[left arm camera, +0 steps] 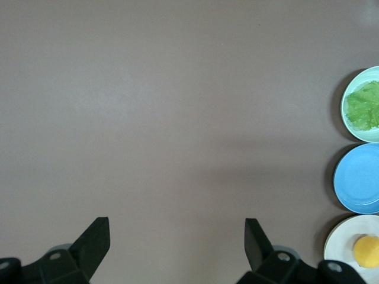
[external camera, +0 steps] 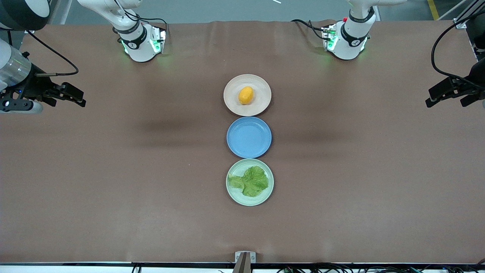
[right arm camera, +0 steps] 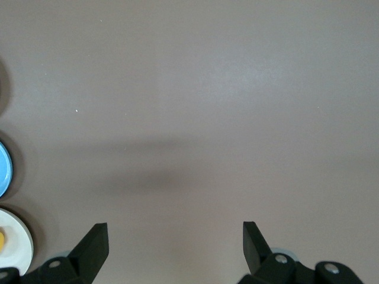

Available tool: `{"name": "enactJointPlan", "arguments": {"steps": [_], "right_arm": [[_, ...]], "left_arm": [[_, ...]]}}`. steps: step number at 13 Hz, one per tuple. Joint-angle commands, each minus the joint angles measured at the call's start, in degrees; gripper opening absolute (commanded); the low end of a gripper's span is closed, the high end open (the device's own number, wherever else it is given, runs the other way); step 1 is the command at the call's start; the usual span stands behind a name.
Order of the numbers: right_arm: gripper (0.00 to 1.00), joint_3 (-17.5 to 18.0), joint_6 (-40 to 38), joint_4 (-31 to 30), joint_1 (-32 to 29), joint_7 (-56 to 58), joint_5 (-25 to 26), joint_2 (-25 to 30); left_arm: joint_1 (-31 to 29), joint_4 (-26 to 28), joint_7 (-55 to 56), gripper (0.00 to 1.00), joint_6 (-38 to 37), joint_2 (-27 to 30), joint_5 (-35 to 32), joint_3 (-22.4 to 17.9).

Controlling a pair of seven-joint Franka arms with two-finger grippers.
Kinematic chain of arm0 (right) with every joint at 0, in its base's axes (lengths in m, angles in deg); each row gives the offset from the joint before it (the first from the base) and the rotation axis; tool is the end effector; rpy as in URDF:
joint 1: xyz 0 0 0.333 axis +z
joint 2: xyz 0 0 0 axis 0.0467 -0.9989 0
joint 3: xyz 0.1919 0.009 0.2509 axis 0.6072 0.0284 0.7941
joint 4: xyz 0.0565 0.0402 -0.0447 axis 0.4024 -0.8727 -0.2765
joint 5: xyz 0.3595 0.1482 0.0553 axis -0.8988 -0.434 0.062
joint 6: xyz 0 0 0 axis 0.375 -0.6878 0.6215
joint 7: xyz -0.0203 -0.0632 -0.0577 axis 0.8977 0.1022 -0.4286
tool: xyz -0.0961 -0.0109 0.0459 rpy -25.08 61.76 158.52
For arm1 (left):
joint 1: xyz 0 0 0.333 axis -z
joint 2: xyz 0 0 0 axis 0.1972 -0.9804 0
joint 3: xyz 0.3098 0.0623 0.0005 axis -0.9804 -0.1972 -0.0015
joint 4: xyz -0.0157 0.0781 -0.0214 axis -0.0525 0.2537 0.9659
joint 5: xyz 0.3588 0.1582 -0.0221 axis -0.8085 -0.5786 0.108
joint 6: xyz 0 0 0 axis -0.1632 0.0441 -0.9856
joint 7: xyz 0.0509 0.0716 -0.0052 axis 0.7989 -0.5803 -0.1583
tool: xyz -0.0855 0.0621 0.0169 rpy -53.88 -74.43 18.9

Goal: Pick lemon and lettuce from plates
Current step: 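Move the right gripper toward the lemon while the left gripper approaches the lettuce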

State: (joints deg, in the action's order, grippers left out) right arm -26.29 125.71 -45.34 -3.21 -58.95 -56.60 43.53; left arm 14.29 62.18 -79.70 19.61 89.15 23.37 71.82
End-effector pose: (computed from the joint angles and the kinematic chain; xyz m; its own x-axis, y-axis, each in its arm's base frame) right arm 0.5255 0.0058 0.5703 0.9985 -0.0468 -0.0290 -0.0477 -0.9984 -0.0317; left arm 0.5601 -0.0019 0.6413 0.9987 0.0233 0.0445 0.0216 -0.9991 0.0376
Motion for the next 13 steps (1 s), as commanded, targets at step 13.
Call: {"name": "enactJointPlan", "arguments": {"steps": [13], "right_arm": [[1.0,1.2,-3.5,5.5,3.6,-4.2,-1.7,-8.4]], "left_arm": [[9.2,-1.8,15.8,1.0,-2.4,-9.7,0.3,5.6]]}}
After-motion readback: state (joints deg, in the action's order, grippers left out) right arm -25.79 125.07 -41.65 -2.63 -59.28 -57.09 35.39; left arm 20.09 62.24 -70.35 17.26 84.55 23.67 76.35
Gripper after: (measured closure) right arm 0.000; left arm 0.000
